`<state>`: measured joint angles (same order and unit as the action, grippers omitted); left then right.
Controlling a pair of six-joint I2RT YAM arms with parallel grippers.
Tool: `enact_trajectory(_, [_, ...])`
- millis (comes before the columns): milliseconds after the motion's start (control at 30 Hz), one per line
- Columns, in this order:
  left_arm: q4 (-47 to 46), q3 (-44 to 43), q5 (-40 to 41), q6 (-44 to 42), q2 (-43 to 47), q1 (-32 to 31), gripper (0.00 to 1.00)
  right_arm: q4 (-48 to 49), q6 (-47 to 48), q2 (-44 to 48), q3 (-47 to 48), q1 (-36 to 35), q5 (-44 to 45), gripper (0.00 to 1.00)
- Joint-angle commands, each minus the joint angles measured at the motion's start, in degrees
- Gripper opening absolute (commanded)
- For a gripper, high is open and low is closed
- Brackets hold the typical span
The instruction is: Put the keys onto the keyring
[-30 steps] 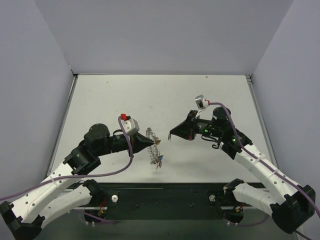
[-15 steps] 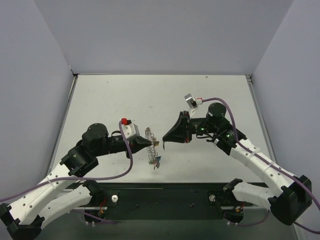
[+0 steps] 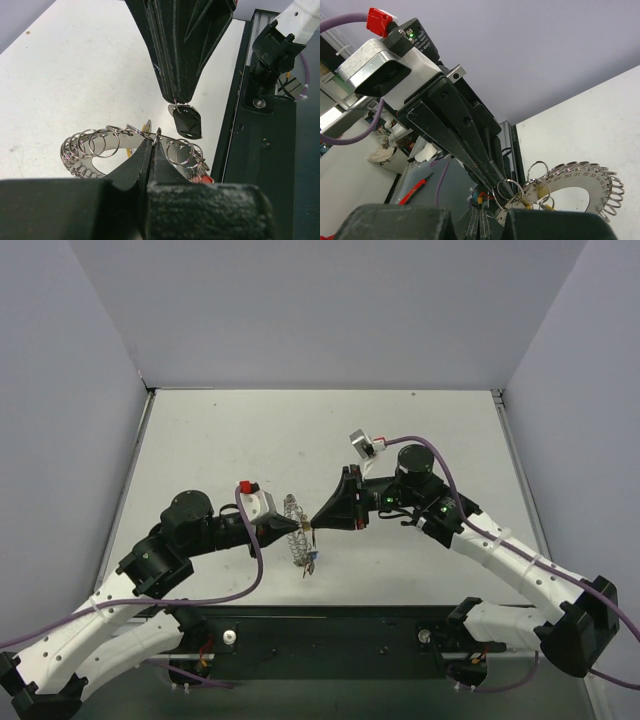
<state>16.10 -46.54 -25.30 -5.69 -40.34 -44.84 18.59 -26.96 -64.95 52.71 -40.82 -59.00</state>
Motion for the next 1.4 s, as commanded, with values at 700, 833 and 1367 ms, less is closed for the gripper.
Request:
enact_trajectory(700, [-5.29, -0.92, -3.44, 2.18, -0.36, 3.53, 0.0, -13.66, 14.91, -4.75, 9.96, -3.83, 9.52, 0.0])
enact_trajectory(833, [-5.81, -0.83, -4.23, 2.96, -0.44, 3.97, 0.0, -14.55, 15.97, -5.1, 10.31, -3.74, 10.13, 0.0])
enact_trajectory(1367, [-5.81, -1.09, -4.85, 3.85, -1.94, 5.2, 0.0, -13.67, 16.94, -3.69, 11.1, -6.38, 10.93, 0.0])
